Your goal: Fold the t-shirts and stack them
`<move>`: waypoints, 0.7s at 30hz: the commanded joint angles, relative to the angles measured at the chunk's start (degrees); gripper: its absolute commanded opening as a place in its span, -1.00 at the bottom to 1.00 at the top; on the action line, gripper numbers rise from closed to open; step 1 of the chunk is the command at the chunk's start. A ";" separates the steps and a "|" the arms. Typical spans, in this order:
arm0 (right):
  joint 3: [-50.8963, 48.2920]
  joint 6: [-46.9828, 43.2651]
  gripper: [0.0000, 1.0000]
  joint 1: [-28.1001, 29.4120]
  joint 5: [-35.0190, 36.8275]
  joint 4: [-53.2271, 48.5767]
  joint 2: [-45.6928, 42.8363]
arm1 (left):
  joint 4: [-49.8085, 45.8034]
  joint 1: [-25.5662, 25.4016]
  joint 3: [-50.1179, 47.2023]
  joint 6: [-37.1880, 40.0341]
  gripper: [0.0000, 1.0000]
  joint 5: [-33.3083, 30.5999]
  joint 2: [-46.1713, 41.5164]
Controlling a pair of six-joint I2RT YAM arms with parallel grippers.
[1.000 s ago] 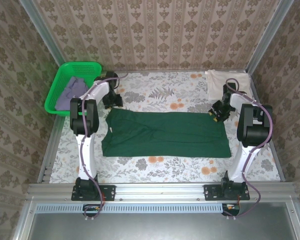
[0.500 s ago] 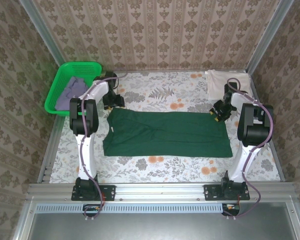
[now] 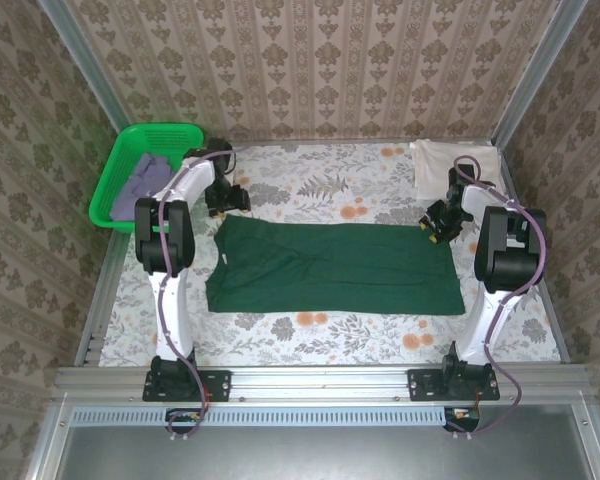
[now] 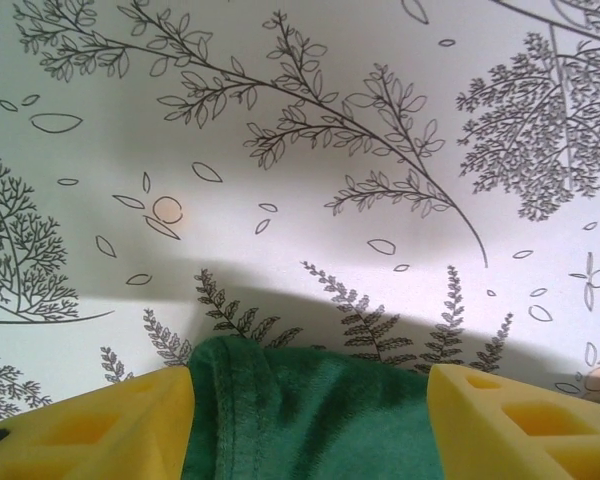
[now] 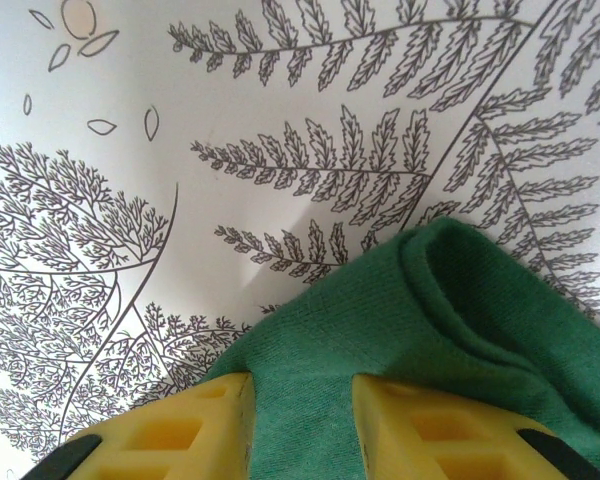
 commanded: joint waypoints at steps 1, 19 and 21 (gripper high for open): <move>-0.31 -0.78 -0.29 -0.74 1.40 -0.99 2.78 | -1.14 0.29 -1.41 -0.25 0.27 1.16 -2.73; -0.31 -0.79 -0.39 -0.81 2.13 -1.35 2.54 | 3.33 1.71 -2.99 -1.29 -0.92 1.87 -2.19; -0.18 -0.53 -0.40 -1.00 2.41 -1.42 2.46 | 5.24 2.27 -2.52 -1.89 -1.00 0.27 -2.34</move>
